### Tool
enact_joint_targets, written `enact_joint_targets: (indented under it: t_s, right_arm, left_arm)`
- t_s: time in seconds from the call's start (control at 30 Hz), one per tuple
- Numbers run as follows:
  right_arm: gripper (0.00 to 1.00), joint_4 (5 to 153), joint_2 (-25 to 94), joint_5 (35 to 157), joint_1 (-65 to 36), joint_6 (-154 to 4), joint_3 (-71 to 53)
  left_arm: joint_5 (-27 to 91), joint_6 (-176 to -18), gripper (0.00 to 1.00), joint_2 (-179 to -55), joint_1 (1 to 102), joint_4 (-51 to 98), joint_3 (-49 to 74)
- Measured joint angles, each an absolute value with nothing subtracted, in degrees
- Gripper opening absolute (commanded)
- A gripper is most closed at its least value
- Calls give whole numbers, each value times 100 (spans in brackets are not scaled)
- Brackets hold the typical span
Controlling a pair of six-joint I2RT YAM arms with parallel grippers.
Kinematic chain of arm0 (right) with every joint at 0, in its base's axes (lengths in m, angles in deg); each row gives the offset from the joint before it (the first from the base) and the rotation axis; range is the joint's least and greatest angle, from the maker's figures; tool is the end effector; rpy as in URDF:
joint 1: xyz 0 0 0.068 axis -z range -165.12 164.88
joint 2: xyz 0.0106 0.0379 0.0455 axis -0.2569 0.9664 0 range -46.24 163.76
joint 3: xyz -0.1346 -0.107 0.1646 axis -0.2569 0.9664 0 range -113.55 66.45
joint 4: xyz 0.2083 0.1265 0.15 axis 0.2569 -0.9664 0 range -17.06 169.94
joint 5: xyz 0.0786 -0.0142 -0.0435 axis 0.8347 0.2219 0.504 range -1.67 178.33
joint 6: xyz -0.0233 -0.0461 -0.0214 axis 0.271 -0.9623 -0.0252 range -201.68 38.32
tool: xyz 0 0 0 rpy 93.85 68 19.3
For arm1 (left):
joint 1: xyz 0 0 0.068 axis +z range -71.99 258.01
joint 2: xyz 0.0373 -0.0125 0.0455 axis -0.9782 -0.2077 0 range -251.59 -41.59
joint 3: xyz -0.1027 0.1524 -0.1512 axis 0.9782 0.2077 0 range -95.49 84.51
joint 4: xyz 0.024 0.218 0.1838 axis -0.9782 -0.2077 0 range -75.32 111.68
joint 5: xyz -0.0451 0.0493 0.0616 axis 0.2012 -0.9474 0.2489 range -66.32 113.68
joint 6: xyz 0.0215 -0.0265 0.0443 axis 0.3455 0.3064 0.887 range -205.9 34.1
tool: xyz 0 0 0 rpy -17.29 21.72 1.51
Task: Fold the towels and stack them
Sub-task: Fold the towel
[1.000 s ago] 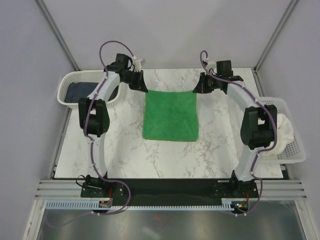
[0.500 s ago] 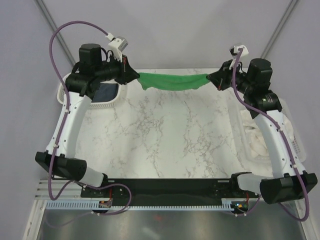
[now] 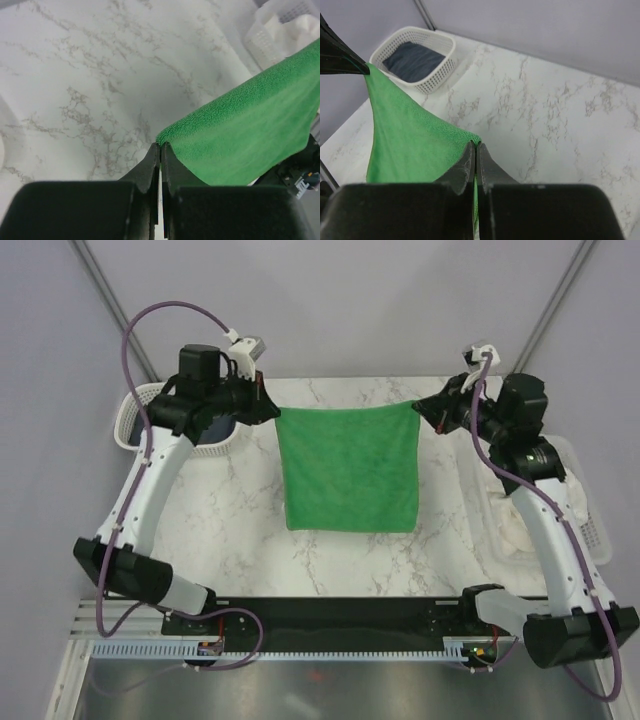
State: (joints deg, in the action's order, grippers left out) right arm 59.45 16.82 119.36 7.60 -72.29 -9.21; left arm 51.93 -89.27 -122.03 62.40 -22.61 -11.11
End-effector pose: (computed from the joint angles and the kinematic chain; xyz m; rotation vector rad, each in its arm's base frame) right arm 0.2697 0.0545 0.4197 -0.3768 1.6938 0.6763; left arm 0.3057 -0.1044 0.4145 0.5244 2.0229 -0.7135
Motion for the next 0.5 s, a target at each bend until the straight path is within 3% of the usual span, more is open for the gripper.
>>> enact_joint_targets:
  t_s: [0.3,0.5]
  right_arm:
    - [0,7405,4397,11892,744,-6783,-7]
    - [0,7737,6480,11800,733,-6788,-908]
  left_arm:
    - [4528,-8929,2,-15226,6257,-2287,-1729]
    - [4362,-8929,2,-16985,6382,-2311,-3279]
